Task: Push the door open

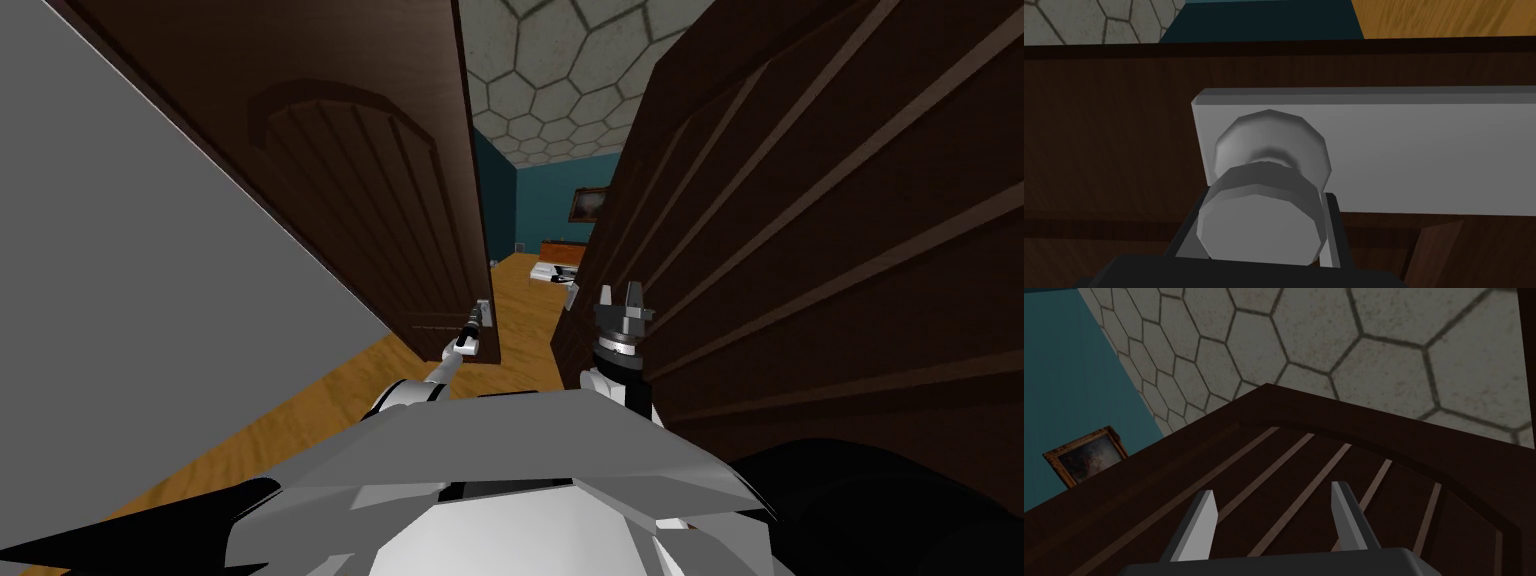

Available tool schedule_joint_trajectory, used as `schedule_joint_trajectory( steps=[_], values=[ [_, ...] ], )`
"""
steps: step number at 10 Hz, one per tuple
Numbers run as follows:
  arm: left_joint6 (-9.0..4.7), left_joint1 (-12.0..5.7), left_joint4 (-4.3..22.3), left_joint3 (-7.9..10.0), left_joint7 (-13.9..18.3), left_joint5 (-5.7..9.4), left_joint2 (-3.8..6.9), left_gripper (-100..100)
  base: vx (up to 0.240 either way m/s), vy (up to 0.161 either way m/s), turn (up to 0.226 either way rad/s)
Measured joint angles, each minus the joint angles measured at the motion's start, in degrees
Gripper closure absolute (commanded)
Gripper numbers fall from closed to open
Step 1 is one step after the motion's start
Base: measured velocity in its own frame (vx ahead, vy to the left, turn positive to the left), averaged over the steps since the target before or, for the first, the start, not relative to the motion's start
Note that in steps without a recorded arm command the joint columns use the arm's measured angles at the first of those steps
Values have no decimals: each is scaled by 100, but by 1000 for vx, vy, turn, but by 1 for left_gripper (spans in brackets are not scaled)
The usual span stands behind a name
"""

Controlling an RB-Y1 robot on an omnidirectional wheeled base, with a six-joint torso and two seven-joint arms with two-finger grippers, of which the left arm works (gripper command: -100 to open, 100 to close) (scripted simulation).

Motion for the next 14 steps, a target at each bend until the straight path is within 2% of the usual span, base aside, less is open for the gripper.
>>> schedule_joint_trajectory(
  steps=[1,3,4,7,10,11,12,13,14],
  values=[
    [39,43,-148,21,-35,13,23,100,185,-26,52],
    [135,146,-436,224,-267,100,43,100,174,-9,81],
    [106,72,-377,285,-334,131,66,-100,-98,-25,25],
    [159,84,-394,267,-308,146,57,-100,-221,-45,17],
    [169,55,-304,243,-255,168,-27,-100,-255,-97,25],
    [202,74,-346,239,-249,174,-96,-100,-111,-16,-1],
    [215,78,-353,238,-250,174,-106,-100,80,-20,-38],
    [149,64,-268,251,-259,177,-75,-100,154,8,-22],
    [167,133,-383,249,-268,172,-50,-100,176,2,-11]
  ],
)
